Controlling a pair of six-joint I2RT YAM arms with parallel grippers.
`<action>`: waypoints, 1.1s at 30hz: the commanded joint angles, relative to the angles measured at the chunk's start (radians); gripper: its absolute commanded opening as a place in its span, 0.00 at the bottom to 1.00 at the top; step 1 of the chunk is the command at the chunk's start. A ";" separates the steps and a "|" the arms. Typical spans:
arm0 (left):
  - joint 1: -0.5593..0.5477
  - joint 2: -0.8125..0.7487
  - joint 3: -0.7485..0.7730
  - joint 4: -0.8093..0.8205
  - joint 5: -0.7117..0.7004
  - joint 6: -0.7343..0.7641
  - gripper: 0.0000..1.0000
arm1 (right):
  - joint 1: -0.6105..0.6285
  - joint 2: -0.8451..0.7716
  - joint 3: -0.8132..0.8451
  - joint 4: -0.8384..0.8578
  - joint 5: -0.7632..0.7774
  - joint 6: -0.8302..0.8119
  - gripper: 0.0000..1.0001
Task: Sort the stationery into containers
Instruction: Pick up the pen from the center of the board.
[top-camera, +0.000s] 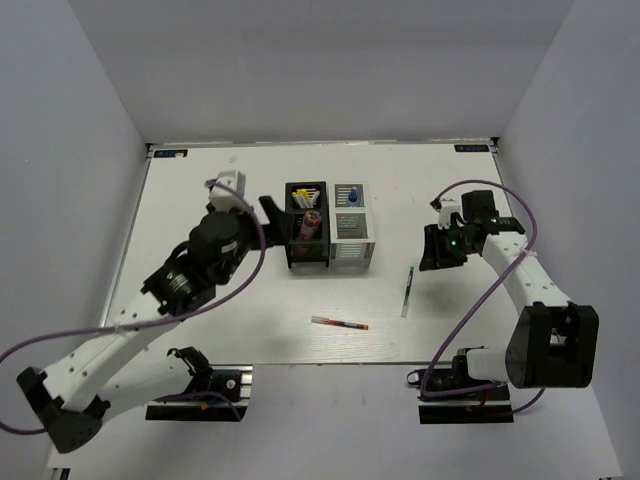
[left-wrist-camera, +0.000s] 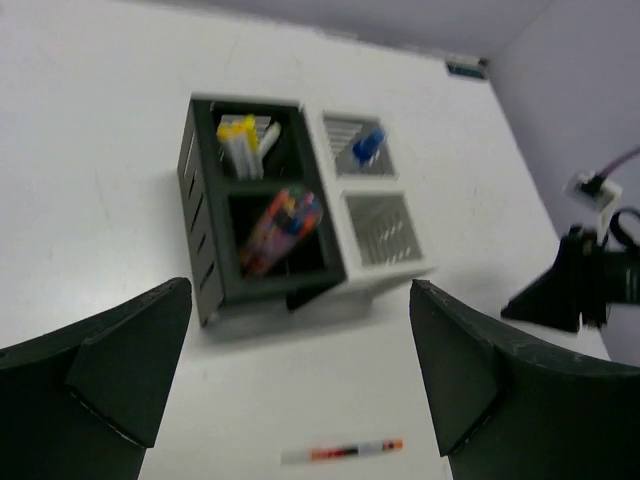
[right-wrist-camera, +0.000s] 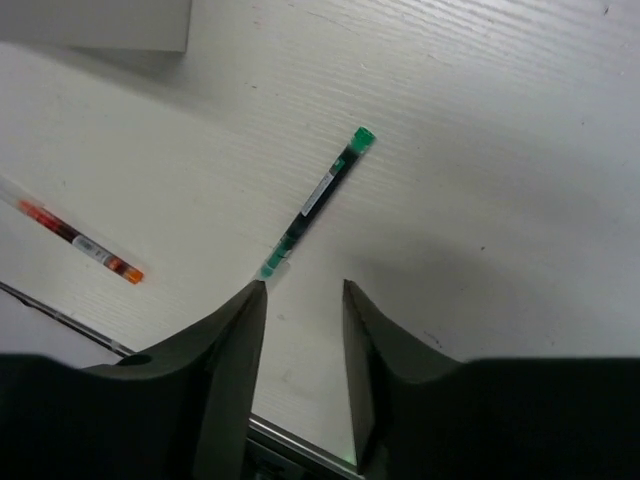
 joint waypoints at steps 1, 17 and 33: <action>-0.008 -0.076 -0.149 -0.203 0.081 -0.127 1.00 | 0.023 0.047 0.017 0.033 0.052 0.073 0.45; -0.008 -0.258 -0.407 -0.274 0.187 -0.319 1.00 | 0.104 0.271 0.024 0.145 0.151 0.148 0.50; -0.008 -0.267 -0.356 -0.349 0.187 -0.330 1.00 | 0.247 0.355 -0.002 0.184 0.467 0.306 0.46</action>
